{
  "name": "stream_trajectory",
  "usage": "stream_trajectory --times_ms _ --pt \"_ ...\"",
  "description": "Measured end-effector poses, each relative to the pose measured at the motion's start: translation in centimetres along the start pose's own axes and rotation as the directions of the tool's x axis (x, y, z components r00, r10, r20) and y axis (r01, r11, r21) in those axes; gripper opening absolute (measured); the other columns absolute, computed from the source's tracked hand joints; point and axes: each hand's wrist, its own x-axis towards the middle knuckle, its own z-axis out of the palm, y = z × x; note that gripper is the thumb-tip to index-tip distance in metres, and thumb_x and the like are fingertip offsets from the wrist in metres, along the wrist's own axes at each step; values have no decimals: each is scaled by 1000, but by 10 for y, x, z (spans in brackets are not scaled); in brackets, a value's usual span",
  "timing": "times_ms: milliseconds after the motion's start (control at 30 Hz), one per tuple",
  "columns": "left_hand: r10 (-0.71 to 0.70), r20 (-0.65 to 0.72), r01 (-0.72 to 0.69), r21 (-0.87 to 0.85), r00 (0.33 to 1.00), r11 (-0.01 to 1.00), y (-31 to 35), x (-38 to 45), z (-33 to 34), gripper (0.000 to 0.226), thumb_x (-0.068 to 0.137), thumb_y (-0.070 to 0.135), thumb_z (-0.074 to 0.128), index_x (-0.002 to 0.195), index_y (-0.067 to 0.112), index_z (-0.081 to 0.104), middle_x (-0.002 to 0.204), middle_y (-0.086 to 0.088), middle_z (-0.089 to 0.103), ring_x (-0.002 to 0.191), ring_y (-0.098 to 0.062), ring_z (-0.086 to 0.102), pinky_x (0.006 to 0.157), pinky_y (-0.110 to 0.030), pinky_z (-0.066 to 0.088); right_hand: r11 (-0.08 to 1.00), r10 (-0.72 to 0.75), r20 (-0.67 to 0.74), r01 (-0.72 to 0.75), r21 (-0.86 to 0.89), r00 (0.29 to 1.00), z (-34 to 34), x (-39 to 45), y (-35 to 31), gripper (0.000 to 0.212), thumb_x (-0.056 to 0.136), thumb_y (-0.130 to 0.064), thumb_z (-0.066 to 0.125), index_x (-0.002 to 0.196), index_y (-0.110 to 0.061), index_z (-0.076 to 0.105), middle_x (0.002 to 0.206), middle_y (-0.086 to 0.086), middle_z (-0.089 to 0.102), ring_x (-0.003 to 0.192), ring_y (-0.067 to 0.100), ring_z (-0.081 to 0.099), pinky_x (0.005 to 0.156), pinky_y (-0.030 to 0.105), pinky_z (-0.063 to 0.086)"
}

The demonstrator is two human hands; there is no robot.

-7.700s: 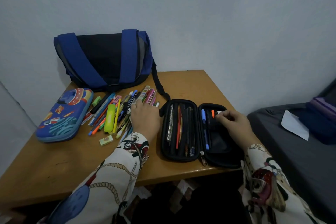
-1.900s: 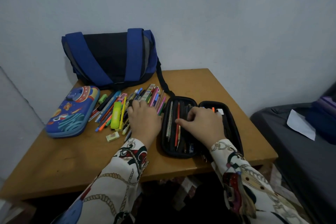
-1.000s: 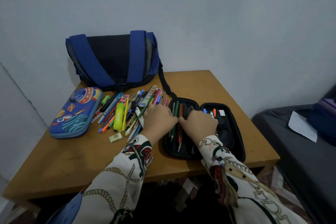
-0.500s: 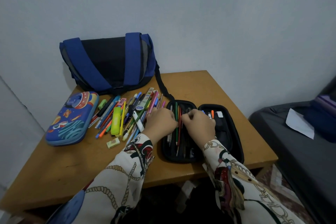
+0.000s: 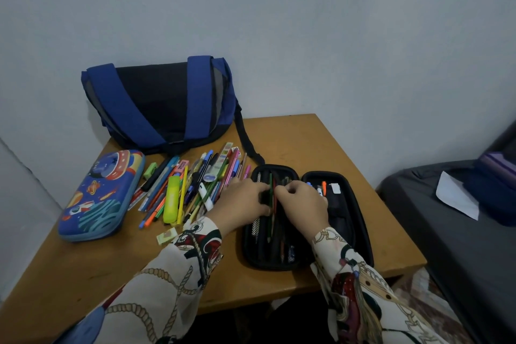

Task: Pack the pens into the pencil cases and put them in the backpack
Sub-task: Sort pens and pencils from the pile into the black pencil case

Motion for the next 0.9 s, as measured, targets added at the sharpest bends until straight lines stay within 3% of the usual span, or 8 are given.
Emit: stream_trajectory --times_ms 233,300,400,467,567,667,800,900 --pt "65 -158 -62 22 985 998 -5 -15 19 56 93 43 56 145 37 37 121 1 48 118 -21 34 102 -40 35 998 0 -55 3 62 998 3 -6 1 27 91 -33 52 67 -20 56 61 -6 57 68 11 57 100 36 29" --pt "92 -232 -113 -78 968 991 -7 -19 22 49 95 41 54 143 34 43 113 5 52 114 -18 38 100 -37 36 997 -4 -85 10 73 996 3 -9 3 27 91 -32 53 67 -20 57 62 -4 60 68 13 58 100 34 28" --pt "-30 -421 -86 -253 907 964 -18 -26 17 32 97 31 53 128 26 59 107 8 61 110 -15 47 97 -36 41 995 -5 -99 15 96 995 3 -10 5 29 91 -30 55 64 -21 53 57 -3 56 64 19 59 101 34 31" --pt "-66 -499 18 -101 864 995 -27 -29 11 24 98 30 49 114 24 66 107 7 64 109 -17 49 94 -34 41 993 -12 -96 23 114 995 5 -10 7 30 91 -28 55 63 -20 52 53 -4 52 58 20 57 101 37 35" --pt "-50 -424 135 174 904 975 -31 -31 5 28 99 36 44 106 22 67 107 4 65 109 -20 47 93 -36 35 990 -17 -114 33 141 993 6 -10 8 29 89 -26 56 61 -18 53 48 -5 47 49 15 47 94 43 45" --pt "-45 -376 169 304 925 938 -27 -31 5 27 99 34 46 98 18 68 102 -1 66 108 -23 48 92 -37 35 990 -13 -124 31 139 992 7 -11 9 30 89 -25 57 61 -17 53 46 -5 45 47 14 45 91 42 45" --pt "-75 -351 185 290 933 939 -21 -30 2 26 97 29 46 92 16 67 97 -2 66 106 -24 50 93 -38 35 990 -19 -129 36 136 991 6 -11 8 29 89 -25 57 61 -17 54 46 -5 46 47 15 45 85 40 42" --pt "-95 -399 169 154 912 973 -20 -32 -4 31 97 36 45 84 18 67 88 1 65 101 -21 51 92 -37 35 991 -11 -133 28 129 991 5 -13 8 30 89 -25 58 61 -17 54 45 -6 45 50 15 46 93 41 44"
